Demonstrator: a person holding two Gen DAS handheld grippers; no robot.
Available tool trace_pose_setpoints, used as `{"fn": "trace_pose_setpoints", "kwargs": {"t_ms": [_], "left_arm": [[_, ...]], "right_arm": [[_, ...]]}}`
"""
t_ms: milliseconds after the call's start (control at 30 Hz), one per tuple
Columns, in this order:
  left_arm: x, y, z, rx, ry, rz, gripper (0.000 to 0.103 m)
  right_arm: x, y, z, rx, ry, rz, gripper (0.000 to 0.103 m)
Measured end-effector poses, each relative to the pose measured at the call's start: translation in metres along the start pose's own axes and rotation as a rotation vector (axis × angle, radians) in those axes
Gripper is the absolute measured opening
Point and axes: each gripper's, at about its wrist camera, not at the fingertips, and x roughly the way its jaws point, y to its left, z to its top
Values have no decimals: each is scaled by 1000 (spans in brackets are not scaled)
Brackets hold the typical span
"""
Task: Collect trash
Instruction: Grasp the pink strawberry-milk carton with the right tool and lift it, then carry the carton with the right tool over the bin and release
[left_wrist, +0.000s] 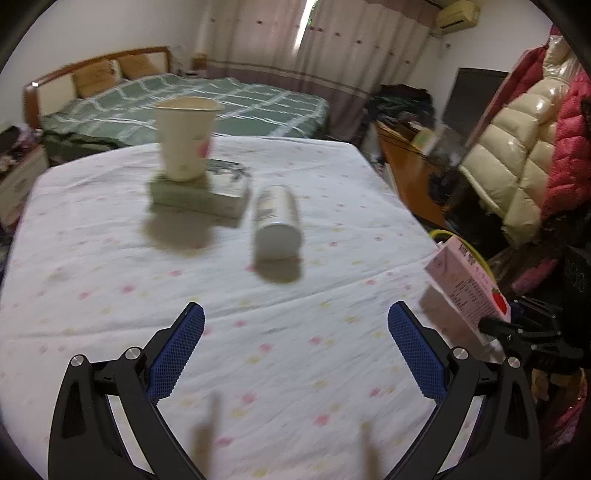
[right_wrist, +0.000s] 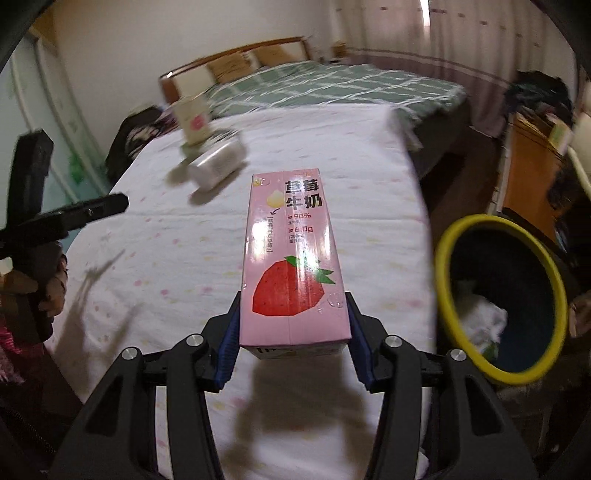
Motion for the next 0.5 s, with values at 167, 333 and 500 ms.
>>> {"fn": "trace_pose_setpoints", "kwargs": {"t_ms": [167, 333, 500], "left_arm": [[32, -8, 19, 54, 34, 2, 98], [62, -5, 33, 89, 63, 28, 98], [82, -2, 42, 83, 81, 22, 98]], "right_arm": [[-24, -43, -4, 97, -62, -66, 49], [-28, -95, -8, 218, -77, -163, 49], [-15, -137, -11, 308, -34, -306, 49]]}}
